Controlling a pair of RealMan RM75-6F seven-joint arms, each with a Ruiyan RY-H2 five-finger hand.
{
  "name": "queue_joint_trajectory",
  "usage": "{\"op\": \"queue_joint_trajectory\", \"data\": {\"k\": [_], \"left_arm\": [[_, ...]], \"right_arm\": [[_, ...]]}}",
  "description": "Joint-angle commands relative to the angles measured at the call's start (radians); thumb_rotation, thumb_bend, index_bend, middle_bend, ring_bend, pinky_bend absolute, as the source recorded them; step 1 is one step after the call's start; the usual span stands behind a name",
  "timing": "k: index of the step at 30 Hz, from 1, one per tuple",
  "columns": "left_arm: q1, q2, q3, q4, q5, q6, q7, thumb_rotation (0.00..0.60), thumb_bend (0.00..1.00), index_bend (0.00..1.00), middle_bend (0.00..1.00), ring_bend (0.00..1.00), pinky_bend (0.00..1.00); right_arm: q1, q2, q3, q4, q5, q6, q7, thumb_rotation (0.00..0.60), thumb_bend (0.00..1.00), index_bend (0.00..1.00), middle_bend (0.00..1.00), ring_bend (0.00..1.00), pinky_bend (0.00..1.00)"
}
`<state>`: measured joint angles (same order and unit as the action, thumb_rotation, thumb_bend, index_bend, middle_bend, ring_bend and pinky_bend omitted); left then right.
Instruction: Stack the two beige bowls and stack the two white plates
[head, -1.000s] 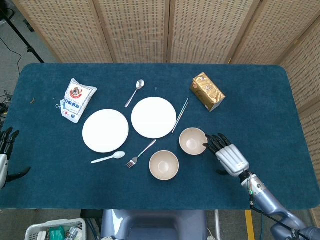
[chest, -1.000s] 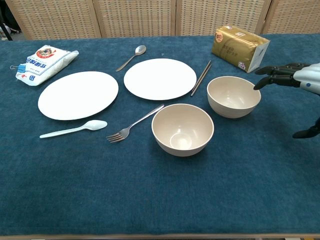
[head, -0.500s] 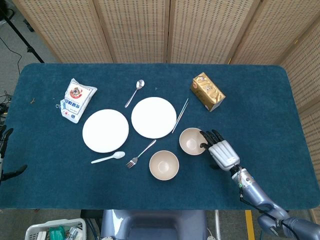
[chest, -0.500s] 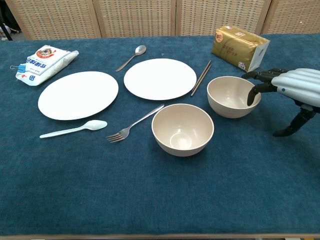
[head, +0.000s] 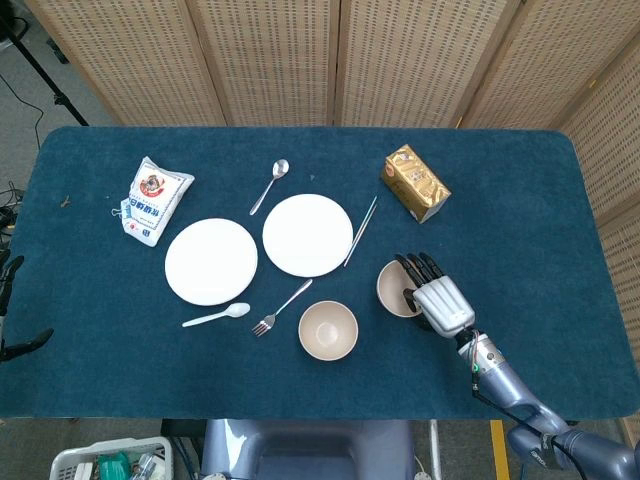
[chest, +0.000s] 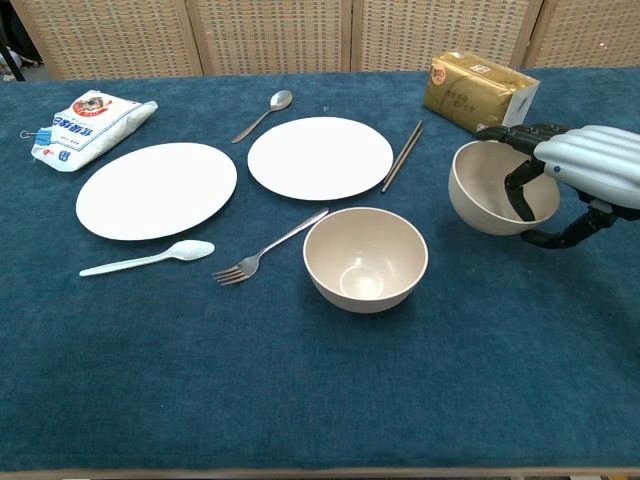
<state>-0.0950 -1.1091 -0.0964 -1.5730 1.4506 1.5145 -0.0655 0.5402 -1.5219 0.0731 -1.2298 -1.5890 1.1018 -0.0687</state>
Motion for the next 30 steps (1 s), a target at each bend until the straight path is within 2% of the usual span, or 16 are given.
{"op": "queue_joint_trajectory", "data": {"k": [1, 8, 11, 13, 19, 23, 30], "left_arm": [[0.000, 0.000, -0.001, -0.001, -0.001, 0.000, 0.000, 0.600, 0.07, 0.00, 0.00, 0.00, 0.00], [0.000, 0.001, 0.001, -0.002, 0.001, -0.001, -0.002, 0.600, 0.07, 0.00, 0.00, 0.00, 0.00], [0.002, 0.003, 0.004, -0.005, 0.006, 0.000, -0.003, 0.600, 0.07, 0.00, 0.00, 0.00, 0.00], [0.002, 0.004, 0.005, -0.006, 0.008, 0.001, -0.003, 0.600, 0.07, 0.00, 0.00, 0.00, 0.00], [0.000, 0.005, 0.006, -0.003, 0.008, -0.004, 0.005, 0.600, 0.07, 0.00, 0.00, 0.00, 0.00], [-0.002, 0.011, 0.008, -0.004, 0.008, -0.013, -0.005, 0.600, 0.07, 0.00, 0.00, 0.00, 0.00], [0.001, 0.017, 0.006, -0.004, 0.007, -0.007, -0.013, 0.600, 0.07, 0.00, 0.00, 0.00, 0.00]], "right_arm": [[0.002, 0.008, 0.000, -0.011, -0.009, 0.016, 0.000, 0.600, 0.38, 0.65, 0.00, 0.00, 0.00], [0.011, 0.071, 0.005, -0.121, -0.069, 0.095, -0.032, 0.600, 0.39, 0.66, 0.00, 0.00, 0.00], [0.036, 0.118, 0.013, -0.242, -0.093, 0.084, -0.080, 0.600, 0.39, 0.66, 0.00, 0.00, 0.00], [0.051, 0.145, 0.025, -0.336, -0.075, 0.052, -0.113, 0.600, 0.39, 0.66, 0.00, 0.00, 0.00], [0.090, 0.158, 0.054, -0.489, -0.006, -0.033, -0.234, 0.600, 0.39, 0.66, 0.00, 0.00, 0.00], [0.130, 0.111, 0.071, -0.525, 0.081, -0.113, -0.378, 0.600, 0.39, 0.66, 0.00, 0.00, 0.00], [0.177, 0.064, 0.081, -0.576, 0.229, -0.188, -0.562, 0.600, 0.39, 0.66, 0.00, 0.00, 0.00]]}}
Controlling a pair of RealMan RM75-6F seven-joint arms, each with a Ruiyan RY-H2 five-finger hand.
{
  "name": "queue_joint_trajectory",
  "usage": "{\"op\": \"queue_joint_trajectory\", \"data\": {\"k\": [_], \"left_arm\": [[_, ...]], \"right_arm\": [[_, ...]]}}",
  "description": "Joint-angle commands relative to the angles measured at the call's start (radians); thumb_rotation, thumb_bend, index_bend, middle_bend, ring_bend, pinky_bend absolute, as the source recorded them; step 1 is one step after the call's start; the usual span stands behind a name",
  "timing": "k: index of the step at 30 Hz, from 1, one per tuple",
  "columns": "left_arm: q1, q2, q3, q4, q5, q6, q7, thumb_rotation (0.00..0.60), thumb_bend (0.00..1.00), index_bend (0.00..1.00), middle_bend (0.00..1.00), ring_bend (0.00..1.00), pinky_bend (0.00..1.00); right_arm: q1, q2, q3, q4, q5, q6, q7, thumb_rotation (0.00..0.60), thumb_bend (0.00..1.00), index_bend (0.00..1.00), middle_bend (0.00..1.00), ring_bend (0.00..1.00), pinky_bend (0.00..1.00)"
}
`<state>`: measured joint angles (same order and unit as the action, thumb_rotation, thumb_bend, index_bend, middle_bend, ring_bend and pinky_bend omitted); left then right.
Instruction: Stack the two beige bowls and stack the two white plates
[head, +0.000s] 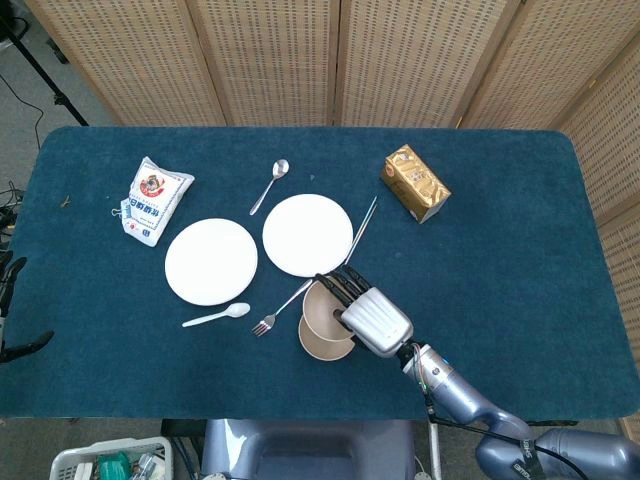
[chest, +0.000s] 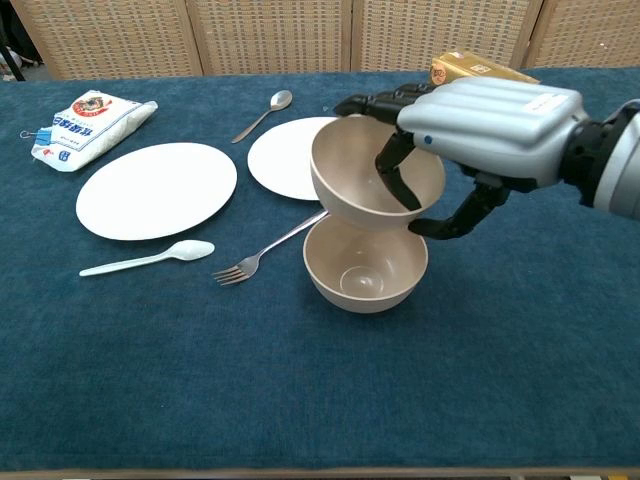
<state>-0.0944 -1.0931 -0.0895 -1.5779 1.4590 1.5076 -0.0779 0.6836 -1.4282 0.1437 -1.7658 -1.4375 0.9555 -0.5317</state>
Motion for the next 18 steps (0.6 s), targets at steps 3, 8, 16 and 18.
{"op": "queue_joint_trajectory", "data": {"k": [3, 8, 16, 18], "left_arm": [[0.000, 0.002, -0.001, 0.000, -0.005, -0.003, -0.006, 0.600, 0.07, 0.00, 0.00, 0.00, 0.00], [0.000, 0.003, -0.001, 0.000, -0.004, -0.005, -0.009, 0.600, 0.07, 0.00, 0.00, 0.00, 0.00], [0.002, 0.005, 0.000, -0.004, -0.005, -0.003, -0.010, 0.600, 0.07, 0.00, 0.00, 0.00, 0.00], [0.001, 0.004, 0.001, -0.005, -0.001, -0.002, -0.007, 0.600, 0.07, 0.00, 0.00, 0.00, 0.00]], "right_arm": [[0.047, -0.038, 0.008, -0.066, 0.138, -0.048, -0.176, 0.600, 0.39, 0.66, 0.00, 0.00, 0.00], [0.069, -0.042, -0.001, -0.108, 0.231, -0.039, -0.280, 0.600, 0.39, 0.66, 0.00, 0.00, 0.00], [0.092, -0.048, -0.033, -0.144, 0.322, -0.009, -0.369, 0.600, 0.39, 0.64, 0.00, 0.00, 0.00], [0.100, -0.055, -0.039, -0.146, 0.349, -0.002, -0.388, 0.600, 0.39, 0.56, 0.00, 0.00, 0.00]]}}
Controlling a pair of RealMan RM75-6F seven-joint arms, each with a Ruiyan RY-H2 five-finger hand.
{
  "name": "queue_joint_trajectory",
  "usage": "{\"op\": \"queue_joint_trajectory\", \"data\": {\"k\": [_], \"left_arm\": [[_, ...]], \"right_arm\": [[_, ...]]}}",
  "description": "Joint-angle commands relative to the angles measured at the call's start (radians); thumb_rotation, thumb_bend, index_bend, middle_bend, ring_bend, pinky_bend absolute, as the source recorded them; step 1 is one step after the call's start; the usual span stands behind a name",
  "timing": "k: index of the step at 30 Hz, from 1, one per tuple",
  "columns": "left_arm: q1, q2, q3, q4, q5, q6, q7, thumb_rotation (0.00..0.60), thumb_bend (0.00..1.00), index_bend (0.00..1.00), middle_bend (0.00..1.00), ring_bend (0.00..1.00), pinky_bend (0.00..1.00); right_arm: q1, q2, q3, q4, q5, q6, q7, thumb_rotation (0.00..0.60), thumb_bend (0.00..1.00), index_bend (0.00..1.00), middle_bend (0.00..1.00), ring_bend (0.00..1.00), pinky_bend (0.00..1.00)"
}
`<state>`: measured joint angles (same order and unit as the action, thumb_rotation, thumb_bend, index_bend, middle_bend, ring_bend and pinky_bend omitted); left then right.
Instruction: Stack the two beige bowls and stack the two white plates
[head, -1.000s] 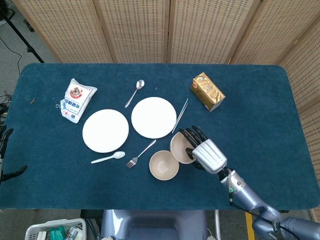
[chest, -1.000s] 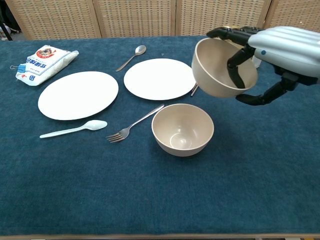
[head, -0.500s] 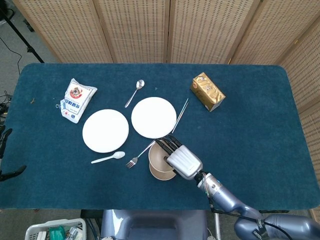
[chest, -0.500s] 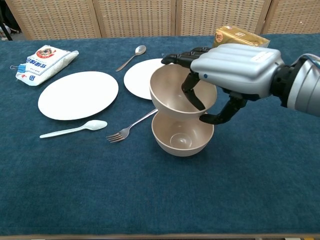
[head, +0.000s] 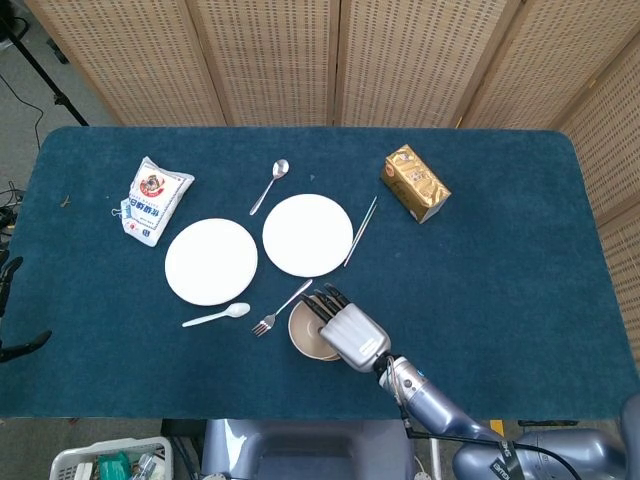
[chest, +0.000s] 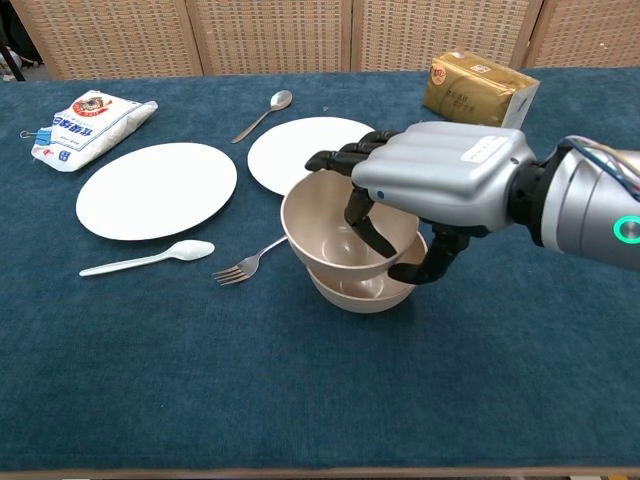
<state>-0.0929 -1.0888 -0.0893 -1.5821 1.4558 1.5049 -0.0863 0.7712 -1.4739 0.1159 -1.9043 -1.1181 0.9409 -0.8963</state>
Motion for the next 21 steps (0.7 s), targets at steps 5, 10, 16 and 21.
{"op": "queue_joint_trajectory", "data": {"k": [5, 10, 16, 21], "left_arm": [[0.001, -0.001, -0.001, 0.000, -0.001, 0.002, -0.001, 0.600, 0.07, 0.00, 0.00, 0.00, 0.00], [0.000, 0.000, -0.002, 0.002, -0.002, 0.000, -0.008, 0.600, 0.07, 0.00, 0.00, 0.00, 0.00], [0.000, 0.000, 0.000, 0.001, 0.000, 0.000, -0.008, 0.600, 0.07, 0.00, 0.00, 0.00, 0.00], [0.000, 0.000, 0.000, 0.001, 0.000, 0.000, -0.007, 0.600, 0.07, 0.00, 0.00, 0.00, 0.00]], "right_arm": [[0.032, -0.010, -0.024, -0.018, 0.077, 0.027, -0.052, 0.600, 0.40, 0.31, 0.00, 0.00, 0.00], [0.041, -0.001, -0.042, -0.042, 0.089, 0.052, -0.070, 0.600, 0.39, 0.18, 0.00, 0.00, 0.00], [0.047, 0.020, -0.056, -0.077, 0.078, 0.092, -0.090, 0.600, 0.39, 0.10, 0.00, 0.00, 0.00], [0.047, 0.048, -0.057, -0.104, 0.042, 0.114, -0.074, 0.600, 0.39, 0.01, 0.00, 0.00, 0.00]]}}
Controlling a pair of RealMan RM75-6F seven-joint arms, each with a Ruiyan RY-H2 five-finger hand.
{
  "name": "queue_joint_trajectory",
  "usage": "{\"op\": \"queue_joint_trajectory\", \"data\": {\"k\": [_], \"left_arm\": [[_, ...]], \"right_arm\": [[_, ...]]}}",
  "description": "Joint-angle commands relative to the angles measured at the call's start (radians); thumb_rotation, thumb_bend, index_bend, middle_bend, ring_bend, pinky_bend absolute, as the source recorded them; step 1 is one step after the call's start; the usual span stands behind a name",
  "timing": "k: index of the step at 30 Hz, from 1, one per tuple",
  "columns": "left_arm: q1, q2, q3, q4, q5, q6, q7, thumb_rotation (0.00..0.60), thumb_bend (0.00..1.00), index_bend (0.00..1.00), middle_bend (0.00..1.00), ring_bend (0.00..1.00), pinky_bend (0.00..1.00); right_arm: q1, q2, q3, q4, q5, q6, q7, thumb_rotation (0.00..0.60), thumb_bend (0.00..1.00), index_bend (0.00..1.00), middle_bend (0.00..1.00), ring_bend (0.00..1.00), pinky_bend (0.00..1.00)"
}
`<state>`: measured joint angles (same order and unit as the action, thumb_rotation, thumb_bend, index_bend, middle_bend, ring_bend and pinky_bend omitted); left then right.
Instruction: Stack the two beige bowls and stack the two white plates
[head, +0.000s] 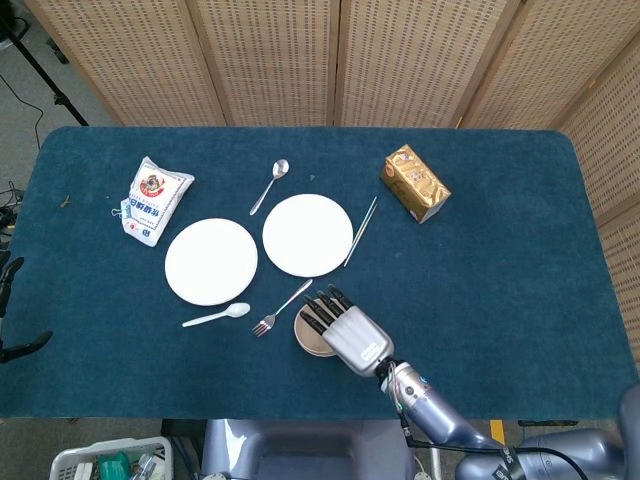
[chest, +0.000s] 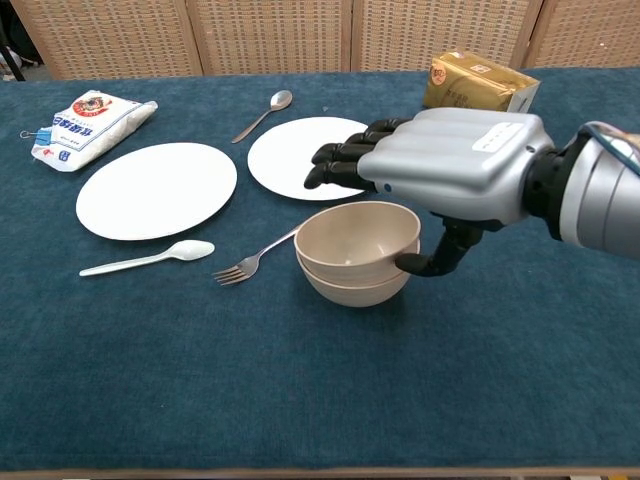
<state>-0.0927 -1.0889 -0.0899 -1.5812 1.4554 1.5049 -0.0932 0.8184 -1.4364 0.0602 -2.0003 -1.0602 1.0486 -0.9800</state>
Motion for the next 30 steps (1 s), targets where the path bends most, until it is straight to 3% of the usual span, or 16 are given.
{"op": "queue_joint_trajectory", "data": {"k": [1, 7, 11, 18, 23, 30], "left_arm": [[0.000, 0.000, 0.000, 0.001, 0.000, -0.001, 0.000, 0.600, 0.07, 0.00, 0.00, 0.00, 0.00], [0.000, 0.000, 0.000, 0.001, -0.001, -0.001, -0.001, 0.600, 0.07, 0.00, 0.00, 0.00, 0.00], [-0.002, -0.001, 0.001, 0.002, -0.002, -0.006, 0.000, 0.600, 0.07, 0.00, 0.00, 0.00, 0.00], [-0.003, -0.005, 0.002, 0.003, -0.005, -0.010, 0.007, 0.600, 0.07, 0.00, 0.00, 0.00, 0.00], [-0.005, -0.009, 0.003, 0.005, -0.006, -0.015, 0.014, 0.600, 0.07, 0.00, 0.00, 0.00, 0.00], [-0.005, -0.013, 0.004, 0.006, -0.005, -0.014, 0.022, 0.600, 0.07, 0.00, 0.00, 0.00, 0.00]], "right_arm": [[-0.002, 0.020, -0.005, -0.012, -0.035, 0.006, 0.021, 0.600, 0.40, 0.00, 0.00, 0.00, 0.00], [-0.021, 0.053, -0.051, 0.015, -0.175, -0.013, 0.125, 0.600, 0.40, 0.00, 0.00, 0.00, 0.00], [-0.031, 0.077, -0.123, 0.129, -0.430, -0.018, 0.268, 0.600, 0.40, 0.00, 0.00, 0.00, 0.00], [-0.037, 0.089, -0.180, 0.299, -0.684, 0.055, 0.426, 0.600, 0.41, 0.00, 0.00, 0.00, 0.00], [-0.054, 0.091, -0.208, 0.371, -0.787, 0.098, 0.440, 0.600, 0.42, 0.00, 0.00, 0.00, 0.00], [-0.079, 0.092, -0.238, 0.451, -0.846, 0.097, 0.437, 0.600, 0.43, 0.00, 0.00, 0.00, 0.00]]}}
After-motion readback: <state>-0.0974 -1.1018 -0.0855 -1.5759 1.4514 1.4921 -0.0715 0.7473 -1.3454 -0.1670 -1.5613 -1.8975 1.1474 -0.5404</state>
